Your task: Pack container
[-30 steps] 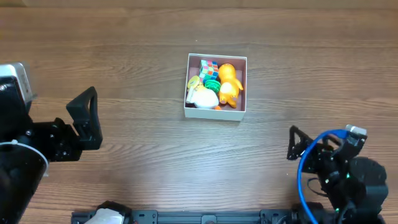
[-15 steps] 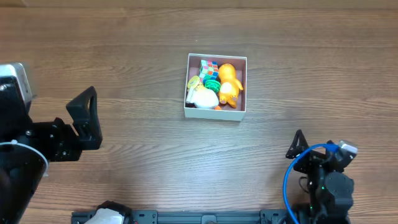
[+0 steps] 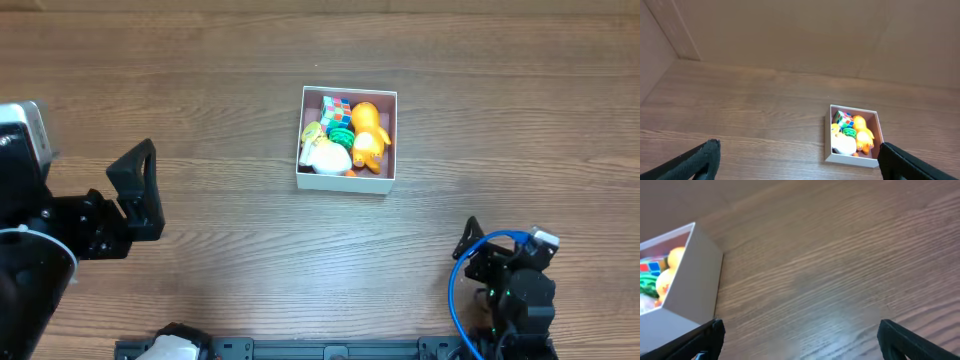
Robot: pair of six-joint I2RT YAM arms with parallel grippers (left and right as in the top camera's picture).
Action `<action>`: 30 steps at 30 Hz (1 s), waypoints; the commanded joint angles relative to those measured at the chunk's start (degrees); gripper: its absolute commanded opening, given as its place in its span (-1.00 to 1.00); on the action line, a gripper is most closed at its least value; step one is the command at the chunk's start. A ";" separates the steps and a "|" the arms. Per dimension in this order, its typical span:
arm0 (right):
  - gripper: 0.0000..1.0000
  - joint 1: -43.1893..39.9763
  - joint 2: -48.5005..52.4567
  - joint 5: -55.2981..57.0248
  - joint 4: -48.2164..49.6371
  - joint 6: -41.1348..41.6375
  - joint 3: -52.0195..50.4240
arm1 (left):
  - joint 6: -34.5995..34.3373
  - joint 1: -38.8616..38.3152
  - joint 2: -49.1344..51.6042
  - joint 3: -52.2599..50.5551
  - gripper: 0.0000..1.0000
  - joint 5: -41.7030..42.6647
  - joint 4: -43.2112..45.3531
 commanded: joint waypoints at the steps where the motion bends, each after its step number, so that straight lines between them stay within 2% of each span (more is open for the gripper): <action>1: 1.00 0.15 -0.68 0.72 -0.59 -0.39 -0.17 | 1.29 0.35 0.04 0.22 1.00 -1.01 0.11; 11: 1.00 0.15 -0.68 0.72 -1.77 -0.39 -0.17 | 1.29 0.35 0.17 0.22 1.00 -1.01 0.11; 13: 1.00 0.15 -0.68 0.72 -1.77 -0.42 -0.17 | 3.85 0.37 0.55 0.22 1.00 -2.86 0.35; 17: 1.00 0.15 -0.68 0.72 -1.77 -0.39 -0.17 | 3.80 7.93 -1.31 -3.65 1.00 -3.65 2.78; 19: 1.00 0.15 -0.68 0.72 -1.77 -0.39 -0.17 | 3.85 13.84 -6.03 -13.33 1.00 -0.96 7.93; 22: 1.00 0.15 -0.68 0.72 -1.77 -0.42 -0.17 | 3.85 18.03 -14.56 -31.10 1.00 -0.39 20.26; 26: 1.00 0.15 -0.68 0.72 -1.77 -0.39 -0.17 | 4.07 18.97 -27.43 -59.23 1.00 0.44 41.24; 30: 1.00 0.15 -0.68 0.72 -1.77 -0.39 -0.17 | 4.04 19.12 -37.92 -82.93 1.00 2.54 56.85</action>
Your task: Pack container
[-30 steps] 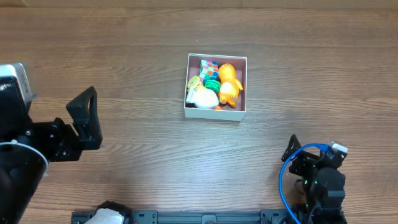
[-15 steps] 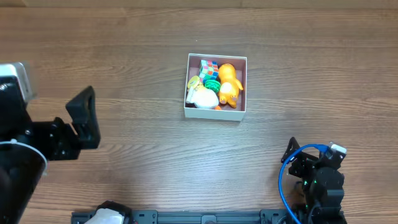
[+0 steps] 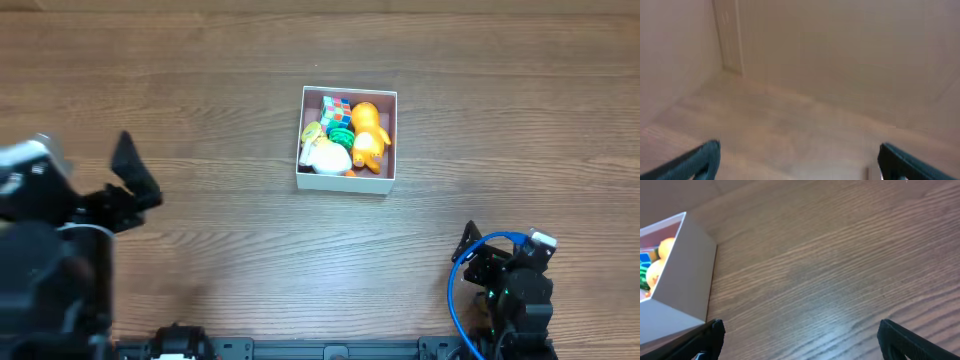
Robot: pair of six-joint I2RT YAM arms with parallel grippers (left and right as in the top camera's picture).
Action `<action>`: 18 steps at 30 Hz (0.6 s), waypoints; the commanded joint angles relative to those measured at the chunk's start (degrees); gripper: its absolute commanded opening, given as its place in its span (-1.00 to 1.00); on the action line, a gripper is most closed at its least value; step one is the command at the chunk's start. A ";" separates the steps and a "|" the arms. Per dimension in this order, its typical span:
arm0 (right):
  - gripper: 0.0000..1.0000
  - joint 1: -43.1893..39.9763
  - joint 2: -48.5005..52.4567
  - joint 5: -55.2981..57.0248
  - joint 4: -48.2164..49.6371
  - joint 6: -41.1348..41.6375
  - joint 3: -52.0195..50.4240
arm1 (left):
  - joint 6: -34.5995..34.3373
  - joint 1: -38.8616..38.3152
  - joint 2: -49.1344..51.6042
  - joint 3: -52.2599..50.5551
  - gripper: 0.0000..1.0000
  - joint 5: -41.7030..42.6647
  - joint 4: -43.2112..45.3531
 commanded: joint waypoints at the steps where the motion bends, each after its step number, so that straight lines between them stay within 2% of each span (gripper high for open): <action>1: 1.00 0.15 -0.68 0.66 0.28 -0.39 -0.02 | 1.07 1.14 -8.74 -18.32 1.00 2.89 8.92; 9: 1.00 0.15 -0.68 0.66 0.28 -0.39 -0.02 | 0.90 2.49 -28.74 -48.52 1.00 3.69 20.24; 13: 1.00 0.15 -0.68 0.66 0.28 -0.39 -0.02 | -1.57 2.49 -35.23 -57.86 1.00 3.78 24.11; 18: 1.00 0.15 -0.68 0.66 0.28 -0.39 -0.02 | -1.92 2.49 -38.12 -62.99 1.00 3.45 25.55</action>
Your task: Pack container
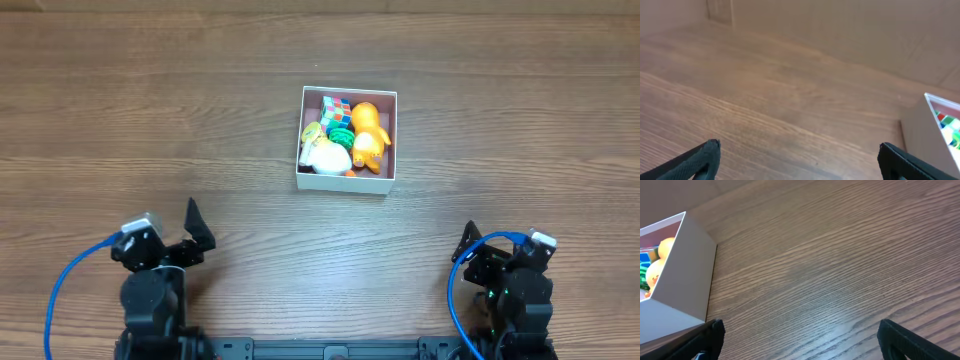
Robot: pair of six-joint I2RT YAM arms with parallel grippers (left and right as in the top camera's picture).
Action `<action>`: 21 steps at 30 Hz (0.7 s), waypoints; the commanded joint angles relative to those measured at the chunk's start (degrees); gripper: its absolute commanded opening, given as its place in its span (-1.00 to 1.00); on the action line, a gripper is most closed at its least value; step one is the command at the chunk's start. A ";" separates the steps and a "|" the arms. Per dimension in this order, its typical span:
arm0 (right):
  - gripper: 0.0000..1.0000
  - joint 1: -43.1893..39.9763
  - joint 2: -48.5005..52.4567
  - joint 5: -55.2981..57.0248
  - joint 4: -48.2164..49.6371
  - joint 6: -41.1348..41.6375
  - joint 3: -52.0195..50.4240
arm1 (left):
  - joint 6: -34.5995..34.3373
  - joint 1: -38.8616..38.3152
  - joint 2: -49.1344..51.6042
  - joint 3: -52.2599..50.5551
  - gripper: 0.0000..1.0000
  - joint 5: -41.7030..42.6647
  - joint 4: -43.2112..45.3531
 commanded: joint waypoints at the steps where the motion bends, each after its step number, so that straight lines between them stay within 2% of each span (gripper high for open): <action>1: 1.00 0.15 -0.68 0.61 0.31 -0.39 0.02 | -1.22 0.61 -2.58 -3.23 1.00 -0.02 0.90; 21: 1.00 0.15 -0.68 0.61 0.31 -0.39 0.02 | -1.22 0.59 -3.41 -4.79 1.00 0.07 1.70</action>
